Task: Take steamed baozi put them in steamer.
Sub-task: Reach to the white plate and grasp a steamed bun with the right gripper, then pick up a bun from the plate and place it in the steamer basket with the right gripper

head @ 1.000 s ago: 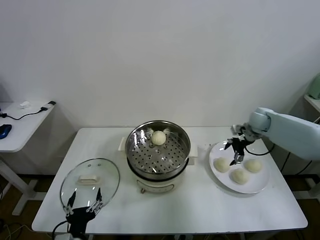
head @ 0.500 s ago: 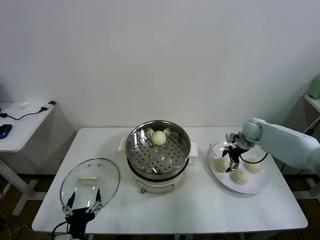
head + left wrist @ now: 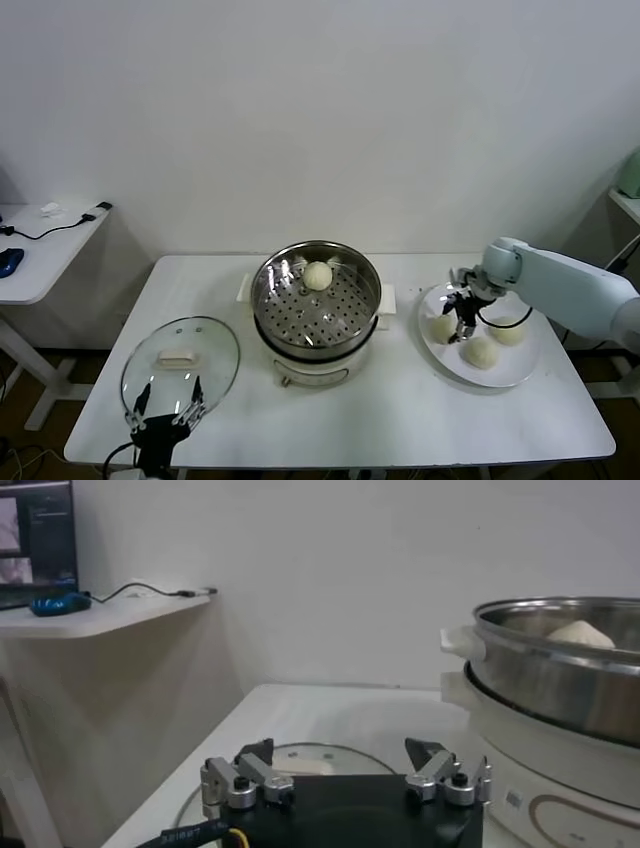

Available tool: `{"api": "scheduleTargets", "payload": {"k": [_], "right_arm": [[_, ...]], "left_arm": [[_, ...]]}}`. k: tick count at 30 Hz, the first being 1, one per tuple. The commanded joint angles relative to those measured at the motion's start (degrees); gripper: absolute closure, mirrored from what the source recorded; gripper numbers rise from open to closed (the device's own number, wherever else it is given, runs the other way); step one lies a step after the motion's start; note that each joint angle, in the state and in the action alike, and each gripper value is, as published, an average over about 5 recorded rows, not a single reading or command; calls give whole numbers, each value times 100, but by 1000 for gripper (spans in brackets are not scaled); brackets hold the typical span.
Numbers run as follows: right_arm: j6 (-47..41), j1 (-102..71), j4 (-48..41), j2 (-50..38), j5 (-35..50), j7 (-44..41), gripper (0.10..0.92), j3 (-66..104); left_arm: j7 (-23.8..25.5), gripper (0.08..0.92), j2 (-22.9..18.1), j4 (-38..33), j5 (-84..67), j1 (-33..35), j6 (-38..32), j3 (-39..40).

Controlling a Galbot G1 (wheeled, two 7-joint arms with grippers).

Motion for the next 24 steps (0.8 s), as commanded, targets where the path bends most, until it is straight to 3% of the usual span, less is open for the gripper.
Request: {"api": "scheduleTargets", "payload": {"k": [1, 6, 14, 19, 24], "right_arm": [[58, 603, 217, -86, 70, -151, 306, -260], [51, 1704, 649, -106, 553, -289, 313, -816], [-418, 3978, 2046, 351, 2306, -150, 313, -2132], [-899, 4436, 2736, 824, 3317, 324, 313, -2083], [-1257, 4206, 3010, 1483, 3791, 898, 313, -1847]], "left_arm": [[-3, 177, -6, -21, 6, 3, 6, 14], [-8, 177, 6, -70, 6, 16, 9, 46], [-14, 177, 37, -176, 17, 25, -12, 128], [-34, 177, 54, -204, 61, 13, -58, 177], [-62, 177, 46, -207, 164, 6, -118, 261]]}}
